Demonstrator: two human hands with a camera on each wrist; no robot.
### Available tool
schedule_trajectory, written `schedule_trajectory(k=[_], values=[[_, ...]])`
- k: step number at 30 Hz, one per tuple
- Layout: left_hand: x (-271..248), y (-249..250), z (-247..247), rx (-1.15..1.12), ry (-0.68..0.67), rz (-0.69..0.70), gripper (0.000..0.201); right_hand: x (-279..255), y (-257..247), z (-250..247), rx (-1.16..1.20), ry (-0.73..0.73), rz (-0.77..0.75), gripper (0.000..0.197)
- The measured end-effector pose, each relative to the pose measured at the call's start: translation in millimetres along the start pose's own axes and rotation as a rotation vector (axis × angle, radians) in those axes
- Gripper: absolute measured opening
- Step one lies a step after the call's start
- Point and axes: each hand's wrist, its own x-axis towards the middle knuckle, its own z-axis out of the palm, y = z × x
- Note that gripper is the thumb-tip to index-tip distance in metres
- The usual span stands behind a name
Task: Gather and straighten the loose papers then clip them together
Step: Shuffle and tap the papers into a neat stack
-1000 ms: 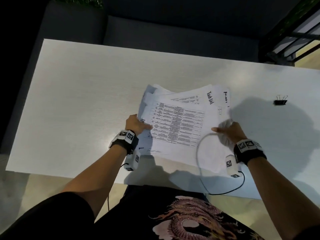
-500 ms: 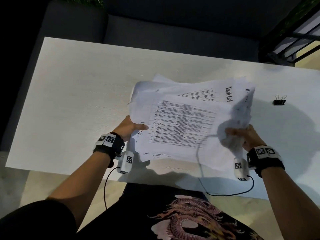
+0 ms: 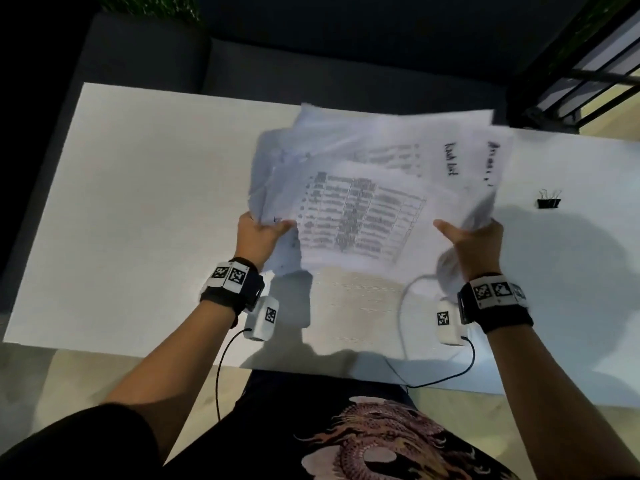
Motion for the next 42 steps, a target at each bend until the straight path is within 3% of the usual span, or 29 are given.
schedule_trajectory(k=[2,4,5,7,8,10,11,14,16,20,22,27,31,34,39,42], values=[[-3.2,19.9,-1.6,-0.057,0.023,0.209,0.038,-5.9,-7.4,-5.1,0.084,0.075,-0.031,0.032],[-4.2,23.0,-3.8,-0.140,0.064,0.282,0.043,-9.8,-10.3,-11.0,0.151,0.151,-0.057,0.057],[-2.9,17.1,-7.2,-0.166,0.077,0.270,0.042,-11.7,-10.7,-12.9,0.192,0.142,-0.063,0.060],[0.7,3.7,-14.8,-0.154,0.076,0.185,0.060,-9.5,0.5,-15.3,0.193,0.060,-0.098,0.038],[3.4,-4.6,-17.3,-0.106,0.050,0.129,0.067,-7.2,11.6,-13.6,0.136,0.021,-0.109,0.037],[6.1,-15.0,-14.3,0.012,-0.036,0.084,0.054,-4.7,32.8,-6.7,0.024,-0.003,-0.088,0.058],[8.6,-17.9,-10.0,0.025,-0.046,0.081,0.048,-4.4,37.7,-0.9,0.028,-0.015,-0.079,0.059],[16.7,-10.9,-2.2,-0.084,0.026,0.037,0.039,1.4,43.1,7.2,0.057,0.009,-0.072,0.041],[24.6,-9.8,-12.3,-0.076,0.001,0.056,0.039,8.5,40.3,0.4,0.036,0.005,-0.063,0.027],[23.2,-15.6,-28.5,0.066,-0.186,-0.053,0.057,5.4,29.9,-7.3,-0.016,-0.110,-0.100,0.039],[20.1,-13.8,-14.9,0.095,-0.213,-0.124,0.064,5.6,24.5,4.5,0.020,-0.082,-0.142,0.035],[20.1,14.2,15.8,0.005,-0.050,-0.001,0.026,9.8,10.5,18.2,0.052,-0.050,-0.214,0.016],[16.5,26.0,10.5,-0.088,0.012,0.131,0.037,6.7,-5.6,11.4,0.125,0.003,-0.266,0.017],[17.4,18.7,-4.7,-0.094,0.031,0.098,0.037,6.8,-1.7,-2.1,0.120,-0.032,-0.254,0.031],[22.6,8.1,-5.3,0.063,-0.051,0.094,0.055,4.2,19.3,16.9,0.118,-0.023,-0.181,0.022],[29.7,13.1,-7.0,0.038,-0.072,0.158,0.048,7.1,19.8,13.9,0.158,0.000,-0.136,0.024]])
